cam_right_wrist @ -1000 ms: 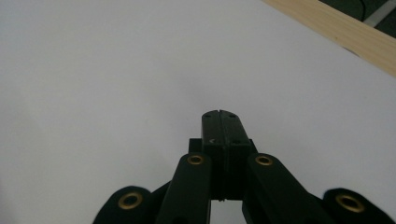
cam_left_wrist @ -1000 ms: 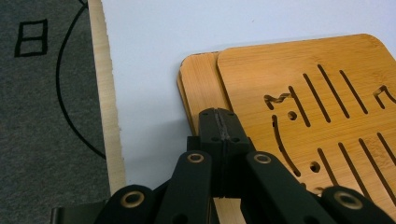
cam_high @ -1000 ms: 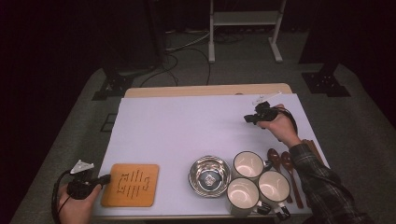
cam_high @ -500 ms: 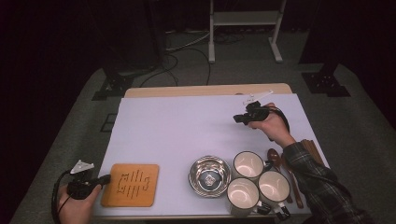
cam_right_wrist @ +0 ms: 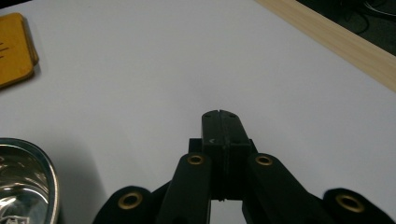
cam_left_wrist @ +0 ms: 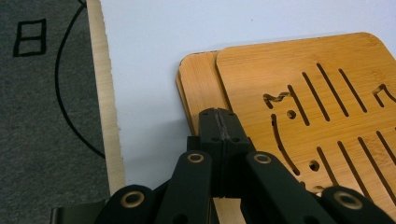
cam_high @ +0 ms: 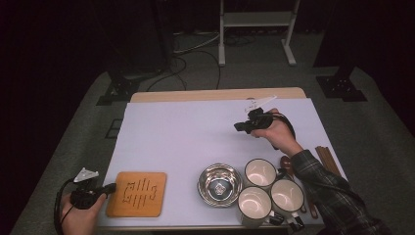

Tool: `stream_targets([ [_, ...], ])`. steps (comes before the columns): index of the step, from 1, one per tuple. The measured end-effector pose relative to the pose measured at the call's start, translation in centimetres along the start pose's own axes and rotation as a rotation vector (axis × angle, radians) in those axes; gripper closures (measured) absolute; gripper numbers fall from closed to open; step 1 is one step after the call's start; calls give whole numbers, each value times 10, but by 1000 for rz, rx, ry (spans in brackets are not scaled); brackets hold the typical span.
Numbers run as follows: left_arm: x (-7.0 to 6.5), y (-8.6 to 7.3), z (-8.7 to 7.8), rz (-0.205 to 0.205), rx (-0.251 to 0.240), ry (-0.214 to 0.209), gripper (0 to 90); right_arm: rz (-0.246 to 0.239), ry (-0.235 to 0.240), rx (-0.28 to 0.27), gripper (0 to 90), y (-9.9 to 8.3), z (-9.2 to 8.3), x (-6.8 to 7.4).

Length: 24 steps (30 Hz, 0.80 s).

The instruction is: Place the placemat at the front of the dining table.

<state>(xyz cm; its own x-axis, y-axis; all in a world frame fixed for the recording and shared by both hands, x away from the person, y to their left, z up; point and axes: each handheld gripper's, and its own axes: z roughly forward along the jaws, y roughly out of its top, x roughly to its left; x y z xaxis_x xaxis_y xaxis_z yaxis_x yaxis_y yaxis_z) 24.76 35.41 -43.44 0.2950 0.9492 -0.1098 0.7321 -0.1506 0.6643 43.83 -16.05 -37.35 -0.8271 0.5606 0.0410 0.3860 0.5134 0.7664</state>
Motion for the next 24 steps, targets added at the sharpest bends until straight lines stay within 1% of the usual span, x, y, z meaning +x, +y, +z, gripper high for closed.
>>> stream_targets([
  [3,0,0,0,4,2,1,899,-4,16,1,896,4,3,6],
  [4,0,0,0,5,3,1,900,-14,22,3,896,6,5,9],
  [8,0,1,0,4,3,2,900,-25,43,2,896,12,9,17],
  [14,0,0,0,4,2,-1,900,-37,64,2,895,17,15,26],
  [18,0,1,0,1,4,-3,899,-30,80,-6,895,21,18,32],
  [24,-1,1,1,7,5,0,900,-41,96,-8,896,26,21,40],
])
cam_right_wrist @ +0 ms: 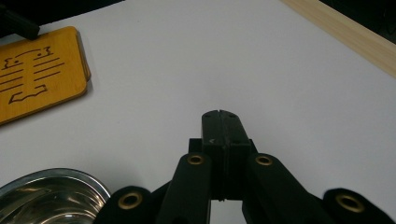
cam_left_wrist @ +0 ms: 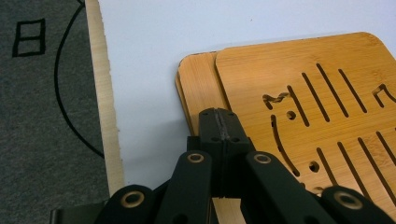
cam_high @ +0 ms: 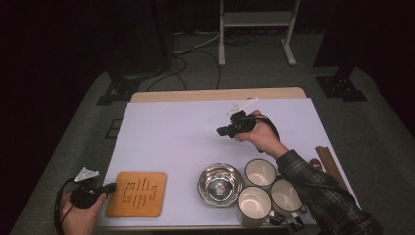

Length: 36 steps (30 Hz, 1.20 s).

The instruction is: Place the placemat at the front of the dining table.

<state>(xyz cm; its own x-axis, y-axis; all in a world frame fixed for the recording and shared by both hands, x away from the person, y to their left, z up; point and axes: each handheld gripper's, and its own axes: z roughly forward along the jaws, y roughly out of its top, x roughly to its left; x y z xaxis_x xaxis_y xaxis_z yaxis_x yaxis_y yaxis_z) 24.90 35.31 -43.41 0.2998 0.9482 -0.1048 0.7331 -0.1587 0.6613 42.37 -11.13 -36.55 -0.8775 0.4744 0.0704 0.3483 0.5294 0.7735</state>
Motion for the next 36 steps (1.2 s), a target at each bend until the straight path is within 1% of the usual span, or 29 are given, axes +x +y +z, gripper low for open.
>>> stream_targets([
  [8,0,0,0,0,0,-1,900,-25,18,1,896,6,4,13],
  [13,0,0,0,-2,1,-3,900,-39,37,0,896,12,8,23],
  [20,0,0,0,-2,0,-5,899,-75,58,9,896,19,14,38],
  [24,0,0,0,-3,-1,-5,900,-92,76,6,896,21,17,45],
  [31,1,0,0,-3,-3,-5,899,-108,111,-2,896,26,23,60],
  [36,1,0,0,-1,-2,-5,900,-132,135,2,896,29,29,72],
])
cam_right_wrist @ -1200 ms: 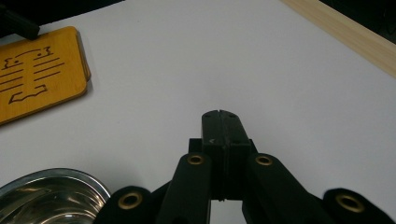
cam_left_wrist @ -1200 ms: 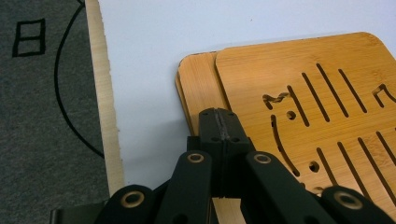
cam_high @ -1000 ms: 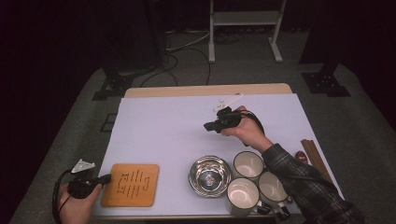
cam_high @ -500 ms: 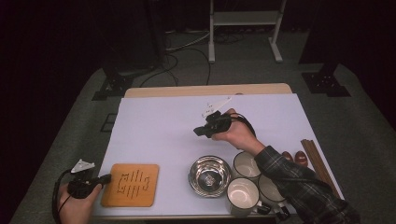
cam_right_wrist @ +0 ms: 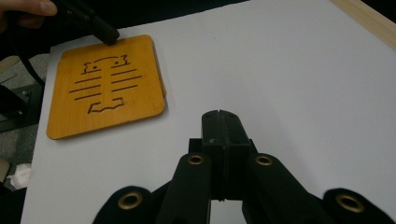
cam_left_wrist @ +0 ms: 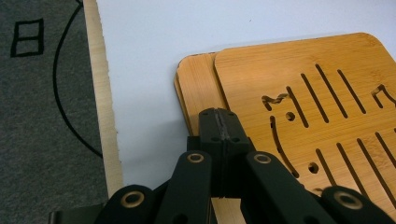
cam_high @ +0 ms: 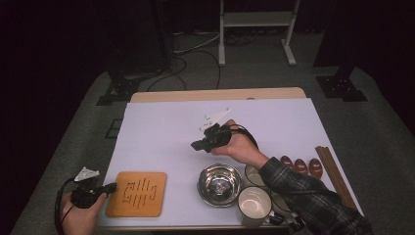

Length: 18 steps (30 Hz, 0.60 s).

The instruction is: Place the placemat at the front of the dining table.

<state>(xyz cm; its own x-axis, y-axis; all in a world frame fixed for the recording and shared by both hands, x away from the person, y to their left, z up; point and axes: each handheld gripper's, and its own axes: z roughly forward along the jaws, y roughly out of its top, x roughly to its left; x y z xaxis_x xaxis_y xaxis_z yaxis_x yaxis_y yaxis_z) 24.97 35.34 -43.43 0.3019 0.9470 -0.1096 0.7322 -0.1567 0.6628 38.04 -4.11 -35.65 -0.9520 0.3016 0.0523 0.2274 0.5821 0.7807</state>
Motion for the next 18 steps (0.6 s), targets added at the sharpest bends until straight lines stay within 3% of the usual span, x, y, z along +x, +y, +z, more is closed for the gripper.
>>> stream_targets([
  [18,0,0,0,3,2,0,900,-38,60,14,896,8,24,25],
])
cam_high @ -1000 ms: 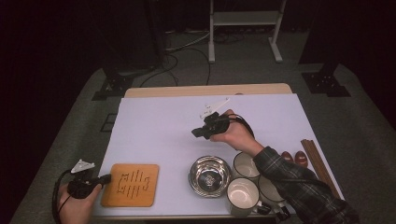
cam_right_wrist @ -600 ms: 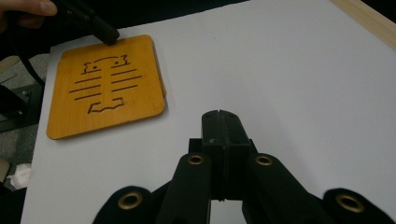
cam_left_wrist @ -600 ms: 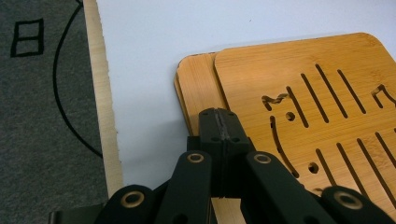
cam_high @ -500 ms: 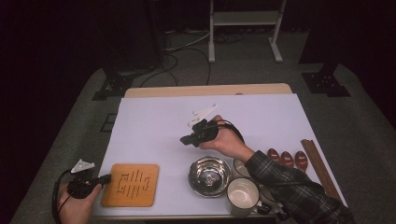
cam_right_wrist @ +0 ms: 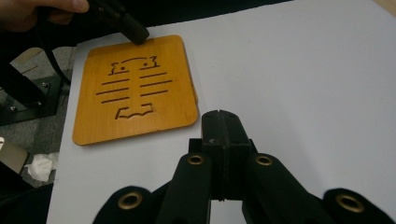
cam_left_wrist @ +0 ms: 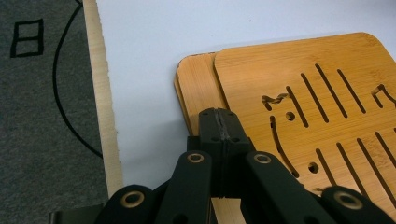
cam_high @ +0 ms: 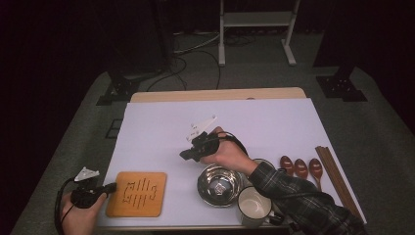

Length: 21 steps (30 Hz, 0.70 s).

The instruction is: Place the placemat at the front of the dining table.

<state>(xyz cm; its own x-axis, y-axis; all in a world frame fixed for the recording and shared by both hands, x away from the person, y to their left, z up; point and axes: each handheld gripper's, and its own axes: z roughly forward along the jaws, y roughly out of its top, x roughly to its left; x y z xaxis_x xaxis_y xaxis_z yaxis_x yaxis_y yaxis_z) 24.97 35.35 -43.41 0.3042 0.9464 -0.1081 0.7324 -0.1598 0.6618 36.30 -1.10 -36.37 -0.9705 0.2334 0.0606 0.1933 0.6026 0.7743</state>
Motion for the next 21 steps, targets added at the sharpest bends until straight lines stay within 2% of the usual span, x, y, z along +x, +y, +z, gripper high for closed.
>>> stream_targets([
  [21,0,0,0,1,0,0,900,-23,71,15,896,4,27,26],
])
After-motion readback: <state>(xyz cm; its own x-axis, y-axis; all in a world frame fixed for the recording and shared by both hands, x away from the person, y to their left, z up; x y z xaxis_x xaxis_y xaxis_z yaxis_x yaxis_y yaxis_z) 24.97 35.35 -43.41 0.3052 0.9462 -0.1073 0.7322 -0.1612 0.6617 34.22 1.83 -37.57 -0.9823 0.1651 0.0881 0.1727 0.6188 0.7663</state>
